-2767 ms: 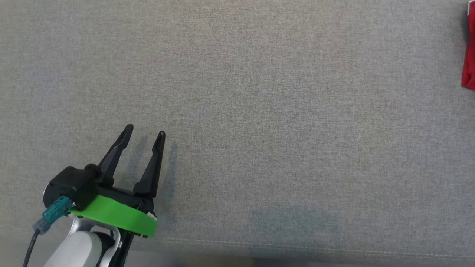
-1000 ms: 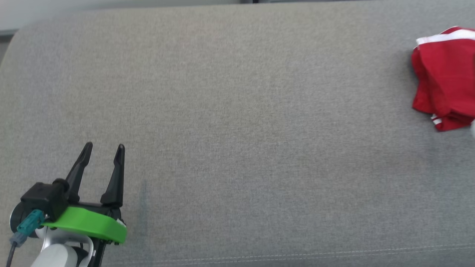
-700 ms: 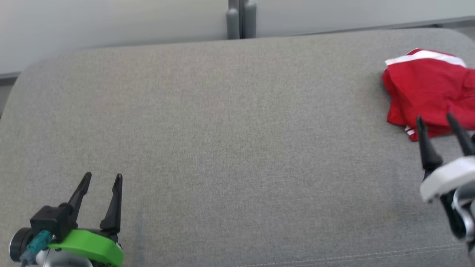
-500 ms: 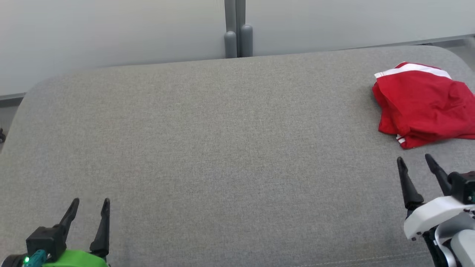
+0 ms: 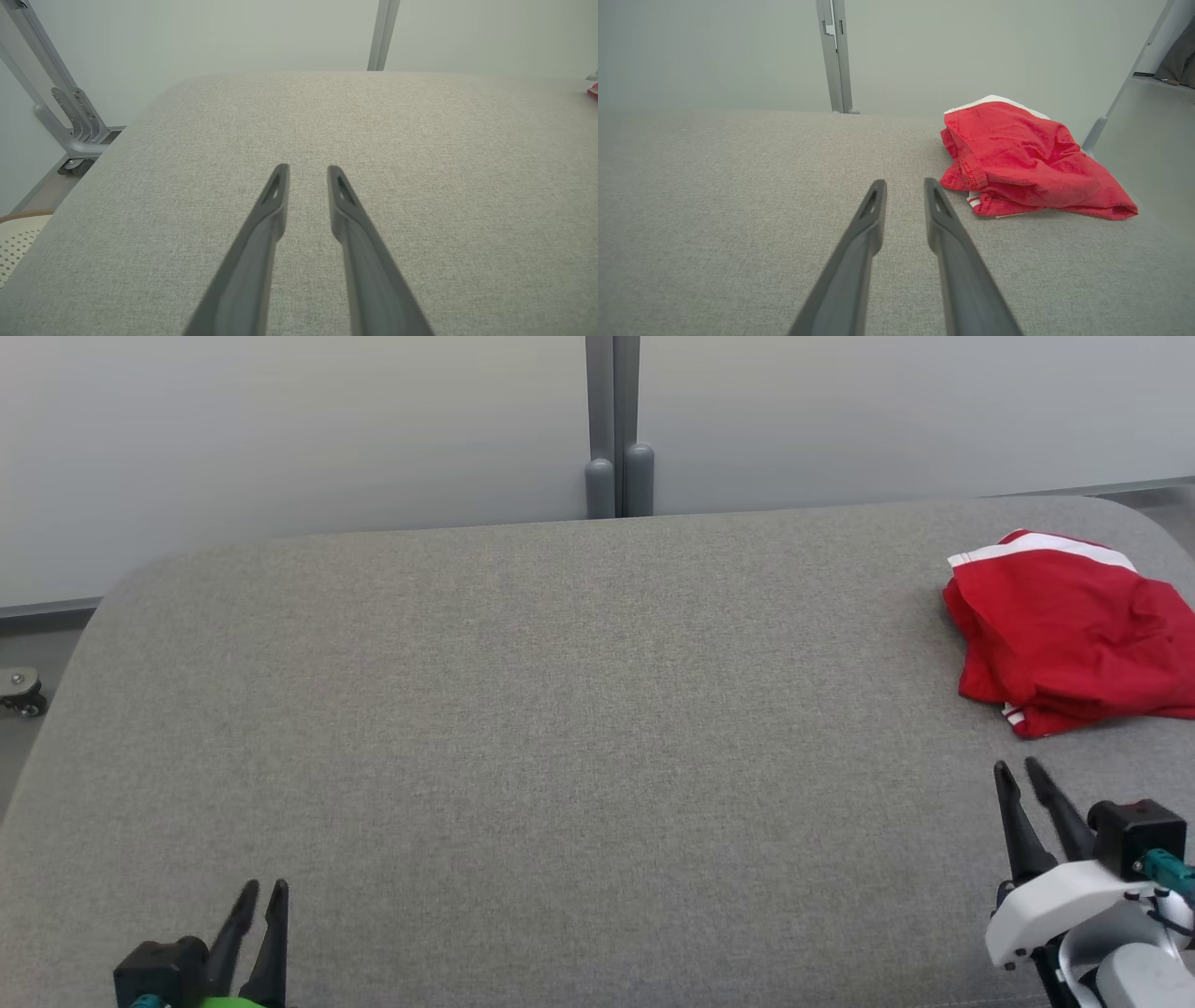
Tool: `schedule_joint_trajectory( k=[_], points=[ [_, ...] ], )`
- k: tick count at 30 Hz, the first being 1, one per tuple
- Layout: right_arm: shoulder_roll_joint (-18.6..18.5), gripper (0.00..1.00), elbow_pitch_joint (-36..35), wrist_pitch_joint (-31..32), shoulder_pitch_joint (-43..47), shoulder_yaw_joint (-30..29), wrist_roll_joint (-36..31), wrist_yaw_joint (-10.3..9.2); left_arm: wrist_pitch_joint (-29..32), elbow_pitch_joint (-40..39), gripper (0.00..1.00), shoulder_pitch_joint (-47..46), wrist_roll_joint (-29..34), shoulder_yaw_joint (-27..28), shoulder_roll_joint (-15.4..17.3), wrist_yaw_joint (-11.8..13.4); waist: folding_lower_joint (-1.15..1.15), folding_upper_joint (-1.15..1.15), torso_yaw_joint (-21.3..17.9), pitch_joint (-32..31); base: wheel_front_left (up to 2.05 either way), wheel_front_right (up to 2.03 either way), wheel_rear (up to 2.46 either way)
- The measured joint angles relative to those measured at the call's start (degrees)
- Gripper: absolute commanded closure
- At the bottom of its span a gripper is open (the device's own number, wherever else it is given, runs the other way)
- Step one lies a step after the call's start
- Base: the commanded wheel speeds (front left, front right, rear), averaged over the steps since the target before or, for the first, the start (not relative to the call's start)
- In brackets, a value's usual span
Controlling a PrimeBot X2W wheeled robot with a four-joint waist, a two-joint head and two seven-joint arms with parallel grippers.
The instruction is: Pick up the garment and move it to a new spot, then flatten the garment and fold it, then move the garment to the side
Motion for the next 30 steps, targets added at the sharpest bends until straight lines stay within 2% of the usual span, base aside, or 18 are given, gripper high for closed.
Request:
schedule_joint_trajectory(
  k=[5, 9, 30],
  points=[
    [3.12, 1.0, 1.9, 0.04, 1.96, 1.01, 0.36, 0.09, 0.07, 2.04, 1.0, 0.7, -0.19, -1.08, -2.47, -0.19, 0.0, 0.0, 0.01, 0.0, 0.0, 0.0, 0.0],
    [3.22, 1.0, 1.9, 0.54, 2.16, 0.34, 2.02, 0.57, 0.56, 2.07, 1.0, 0.82, -2.27, -0.6, -2.65, -0.3, 0.0, 0.0, -0.06, 0.08, 0.0, 0.0, 0.0],
    [6.71, 1.0, 1.71, 4.68, 1.8, -4.52, 18.94, 3.34, 4.59, 2.38, 1.0, 0.49, -16.79, 3.81, -5.77, -2.83, 0.0, 0.0, -0.37, 0.44, 0.0, 0.0, 0.0]
  ],
)
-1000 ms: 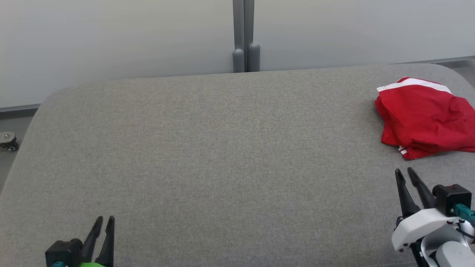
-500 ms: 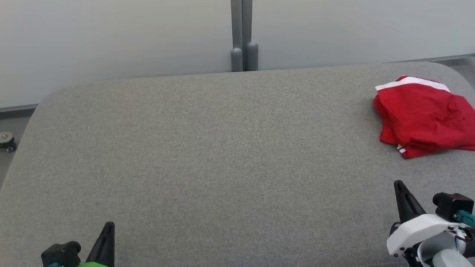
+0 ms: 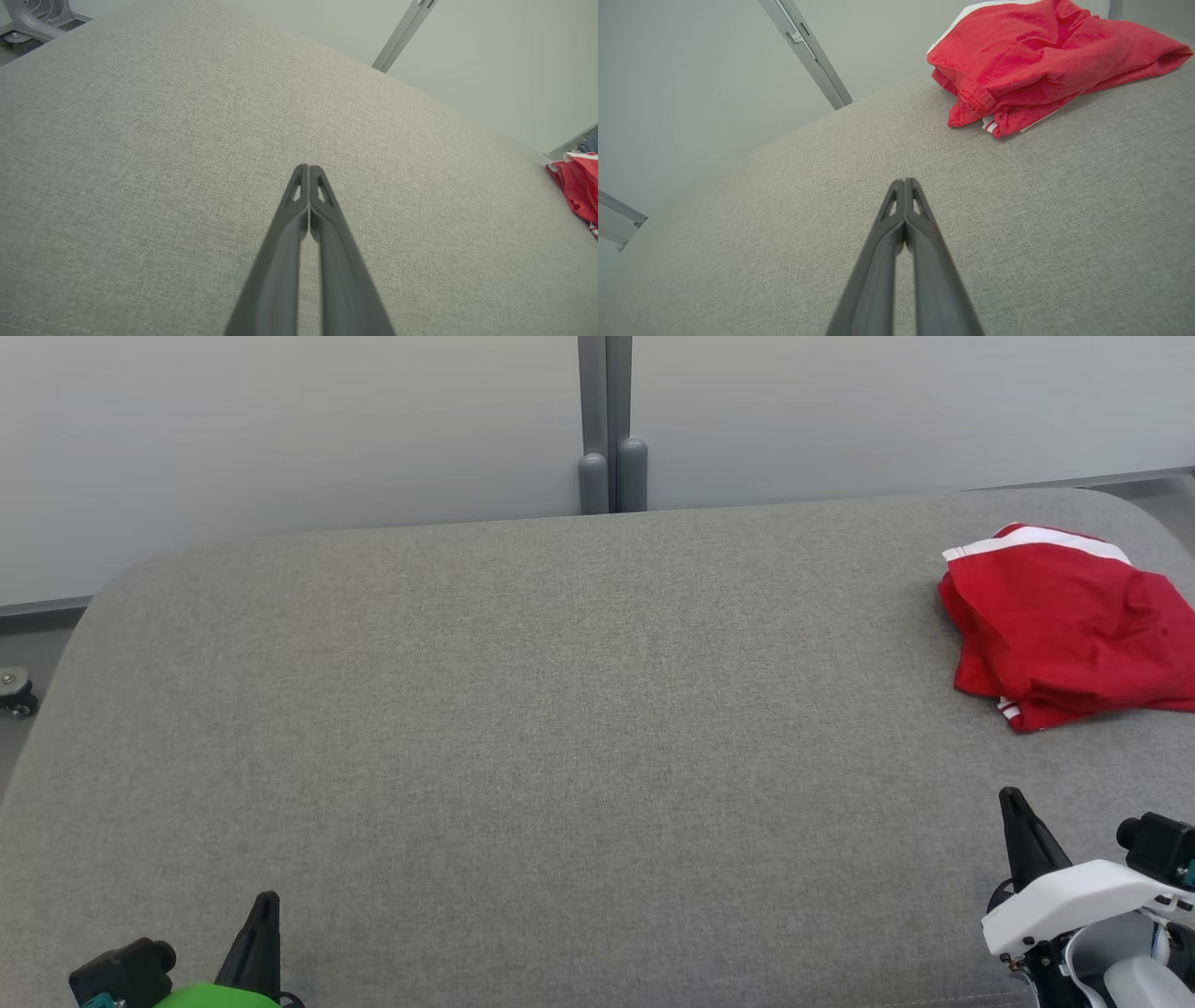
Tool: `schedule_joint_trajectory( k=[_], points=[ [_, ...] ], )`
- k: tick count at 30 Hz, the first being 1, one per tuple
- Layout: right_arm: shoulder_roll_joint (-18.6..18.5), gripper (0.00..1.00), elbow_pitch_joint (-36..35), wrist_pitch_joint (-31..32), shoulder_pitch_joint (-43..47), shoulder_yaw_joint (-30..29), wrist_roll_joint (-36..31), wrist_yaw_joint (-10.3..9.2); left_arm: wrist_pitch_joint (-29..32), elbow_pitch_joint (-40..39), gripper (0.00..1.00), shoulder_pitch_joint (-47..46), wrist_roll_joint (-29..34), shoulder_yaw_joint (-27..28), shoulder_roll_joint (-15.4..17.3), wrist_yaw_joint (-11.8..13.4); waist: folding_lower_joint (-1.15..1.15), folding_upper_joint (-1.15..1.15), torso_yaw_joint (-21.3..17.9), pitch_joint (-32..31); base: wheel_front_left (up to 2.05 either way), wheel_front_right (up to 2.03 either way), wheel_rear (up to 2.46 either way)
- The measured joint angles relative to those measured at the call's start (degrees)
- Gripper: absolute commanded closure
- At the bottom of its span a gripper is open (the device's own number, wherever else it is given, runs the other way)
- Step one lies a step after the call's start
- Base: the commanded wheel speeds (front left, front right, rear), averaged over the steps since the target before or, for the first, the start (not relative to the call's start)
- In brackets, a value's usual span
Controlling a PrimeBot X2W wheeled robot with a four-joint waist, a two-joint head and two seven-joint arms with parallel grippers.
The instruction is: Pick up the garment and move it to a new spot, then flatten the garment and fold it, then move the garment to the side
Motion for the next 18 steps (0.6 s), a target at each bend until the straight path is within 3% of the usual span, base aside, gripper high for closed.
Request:
schedule_joint_trajectory(
  k=[18],
  points=[
    [2.97, 1.0, 0.08, 3.85, -1.96, -4.49, 13.57, 2.76, 3.55, 1.05, 1.0, -2.36, -11.74, 3.9, -2.32, -2.54, 0.0, 0.0, -0.25, 0.27, 0.0, 0.0, 0.0]
  ],
)
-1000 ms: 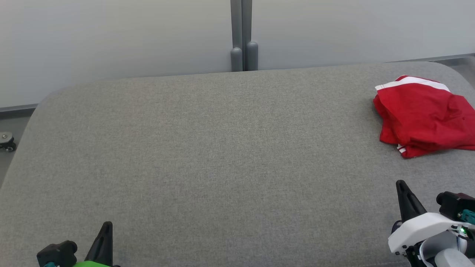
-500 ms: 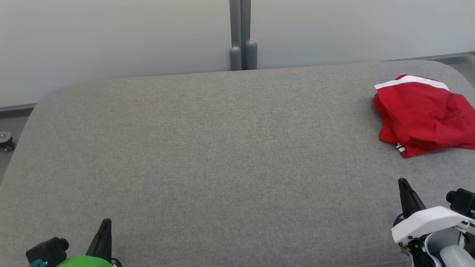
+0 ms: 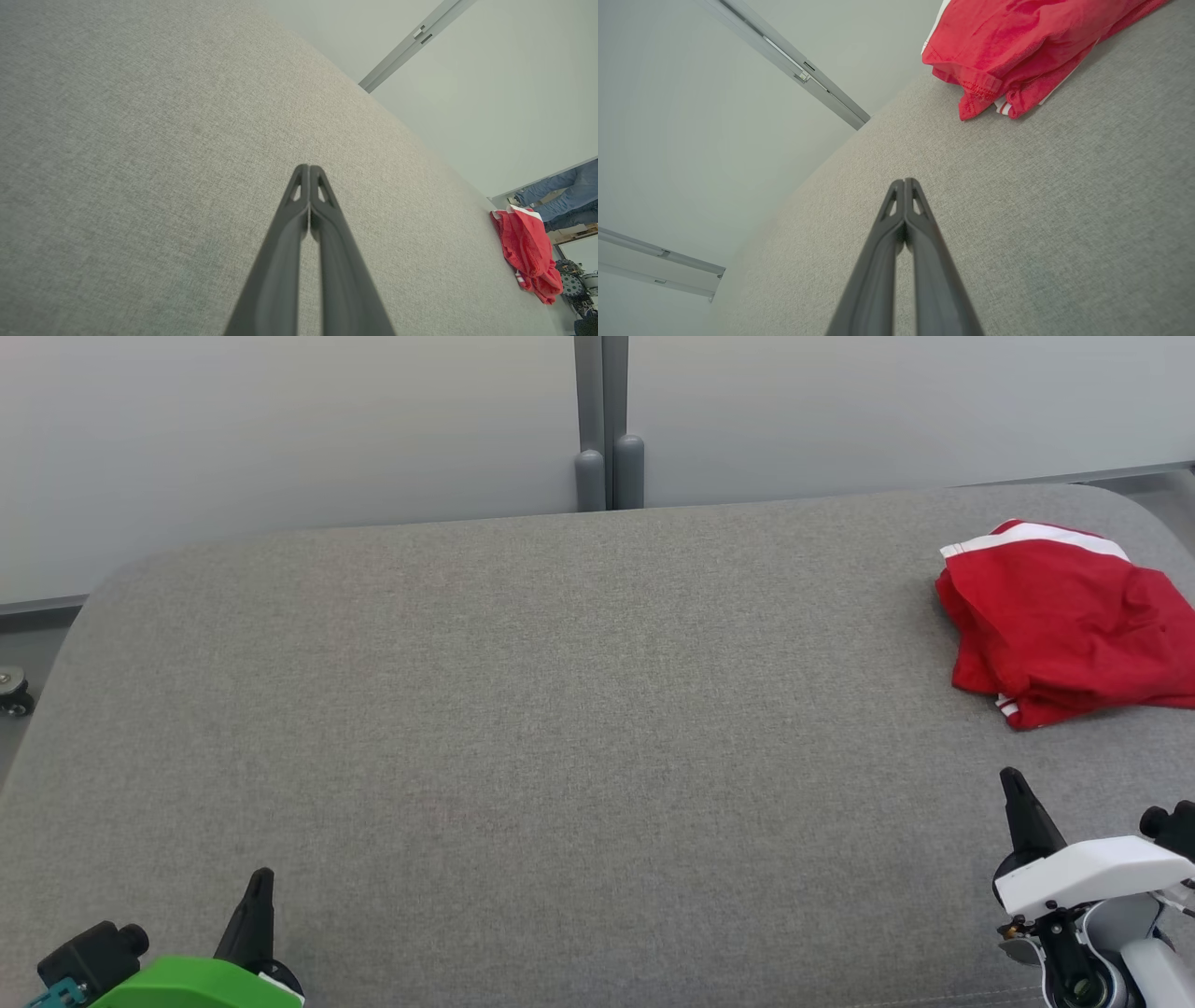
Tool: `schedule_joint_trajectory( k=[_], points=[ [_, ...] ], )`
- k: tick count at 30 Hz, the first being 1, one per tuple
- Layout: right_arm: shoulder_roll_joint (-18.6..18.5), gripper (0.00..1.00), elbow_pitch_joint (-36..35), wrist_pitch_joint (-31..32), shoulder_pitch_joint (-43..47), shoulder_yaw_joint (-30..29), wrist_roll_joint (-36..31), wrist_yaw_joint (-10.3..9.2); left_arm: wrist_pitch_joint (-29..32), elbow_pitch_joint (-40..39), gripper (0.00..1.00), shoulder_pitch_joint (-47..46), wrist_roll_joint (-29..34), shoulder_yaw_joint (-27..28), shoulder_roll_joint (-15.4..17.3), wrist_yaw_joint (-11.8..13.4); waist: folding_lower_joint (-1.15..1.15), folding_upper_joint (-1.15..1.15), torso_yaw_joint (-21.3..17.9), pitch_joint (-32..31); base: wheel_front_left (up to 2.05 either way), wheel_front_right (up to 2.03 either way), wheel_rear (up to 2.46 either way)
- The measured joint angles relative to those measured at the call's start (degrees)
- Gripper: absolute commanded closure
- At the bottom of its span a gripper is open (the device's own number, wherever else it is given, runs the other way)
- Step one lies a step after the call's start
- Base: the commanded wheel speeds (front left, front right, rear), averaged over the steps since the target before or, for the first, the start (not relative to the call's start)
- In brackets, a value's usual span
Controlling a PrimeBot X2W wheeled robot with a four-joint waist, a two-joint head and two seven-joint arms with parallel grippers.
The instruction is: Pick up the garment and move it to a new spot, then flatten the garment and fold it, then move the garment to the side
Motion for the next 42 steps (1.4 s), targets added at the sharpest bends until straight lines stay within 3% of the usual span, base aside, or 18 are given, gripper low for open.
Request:
schedule_joint_trajectory(
  k=[42],
  points=[
    [6.0, 1.0, 1.01, 7.66, -3.58, -9.42, 29.02, 5.66, 7.11, 3.24, 1.0, -5.66, -25.53, 8.64, -5.44, -6.03, 0.0, 0.0, -0.54, 0.55, 0.0, 0.0, 0.0]
  ],
)
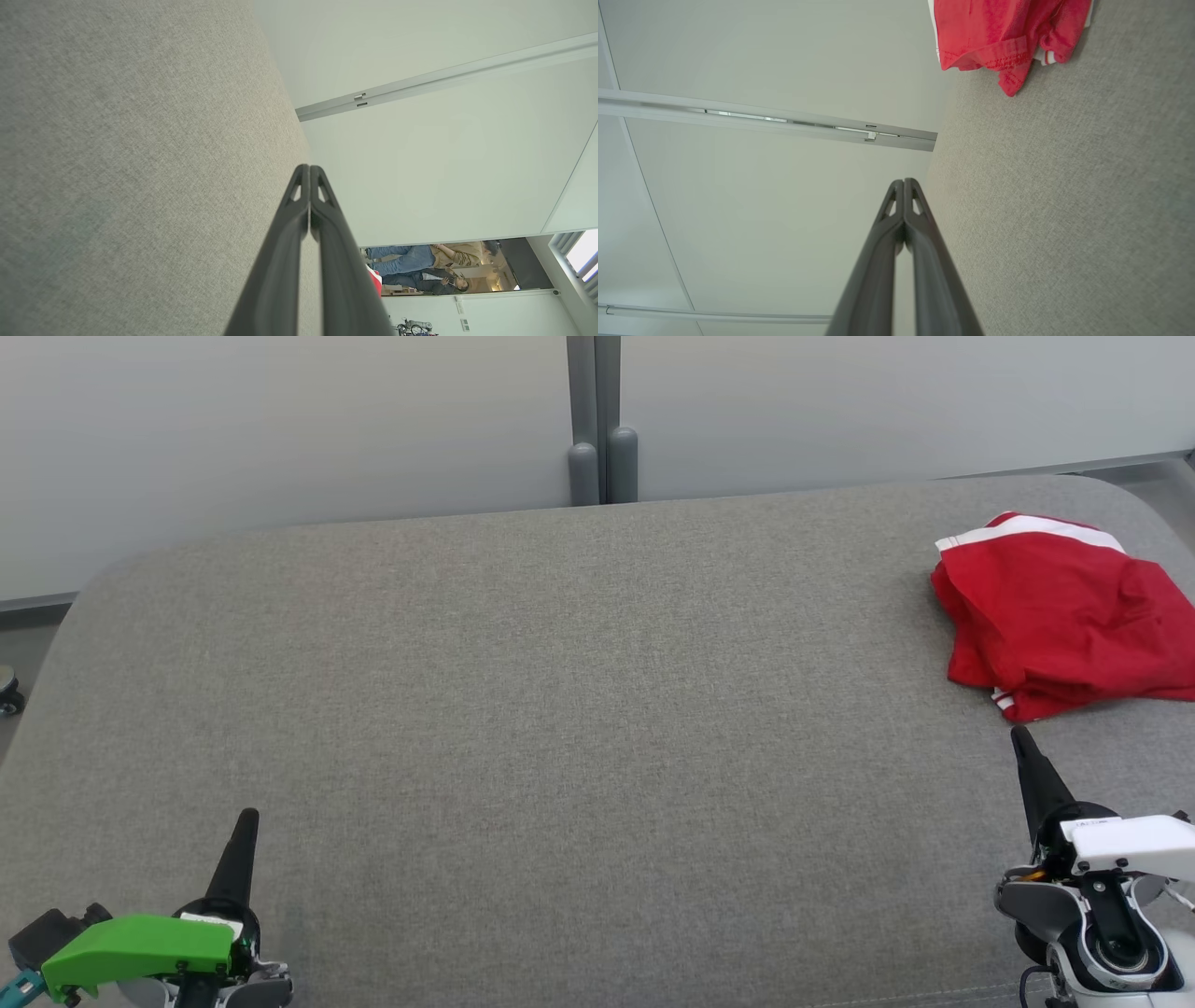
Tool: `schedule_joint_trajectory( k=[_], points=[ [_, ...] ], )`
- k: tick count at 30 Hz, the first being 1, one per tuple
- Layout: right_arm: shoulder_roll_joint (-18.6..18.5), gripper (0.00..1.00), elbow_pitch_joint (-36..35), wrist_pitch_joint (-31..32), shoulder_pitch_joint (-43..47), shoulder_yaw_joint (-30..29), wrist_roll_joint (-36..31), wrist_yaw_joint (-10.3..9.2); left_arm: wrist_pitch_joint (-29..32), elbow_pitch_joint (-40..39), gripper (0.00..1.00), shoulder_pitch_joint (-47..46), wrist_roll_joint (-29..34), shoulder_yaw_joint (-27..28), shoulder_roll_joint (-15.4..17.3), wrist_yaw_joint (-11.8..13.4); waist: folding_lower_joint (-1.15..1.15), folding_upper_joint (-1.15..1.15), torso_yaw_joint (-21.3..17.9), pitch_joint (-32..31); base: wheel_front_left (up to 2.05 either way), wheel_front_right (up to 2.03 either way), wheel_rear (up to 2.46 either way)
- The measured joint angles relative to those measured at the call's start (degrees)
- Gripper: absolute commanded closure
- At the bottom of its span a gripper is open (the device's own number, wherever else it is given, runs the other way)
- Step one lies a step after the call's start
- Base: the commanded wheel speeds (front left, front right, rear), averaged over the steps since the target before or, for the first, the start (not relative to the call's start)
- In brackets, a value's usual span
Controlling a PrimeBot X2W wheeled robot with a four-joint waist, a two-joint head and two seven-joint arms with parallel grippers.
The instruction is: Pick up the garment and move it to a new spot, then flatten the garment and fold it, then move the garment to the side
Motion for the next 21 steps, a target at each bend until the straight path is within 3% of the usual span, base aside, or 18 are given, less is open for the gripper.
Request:
schedule_joint_trajectory(
  k=[15, 21],
  points=[
    [2.07, 1.0, 0.32, 2.58, -1.25, -3.44, 10.48, 1.92, 2.65, 1.09, 1.0, -2.24, -9.66, 3.0, -2.15, -1.99, 0.0, 0.0, -0.19, 0.2, 0.0, 0.0, 0.0],
    [2.21, 1.0, 0.47, 2.58, -1.24, -3.6, 10.63, 2.08, 2.89, 1.4, 1.0, -2.66, -9.81, 3.28, -2.47, -2.2, 0.0, 0.0, -0.19, 0.2, 0.0, 0.0, 0.0]
  ],
)
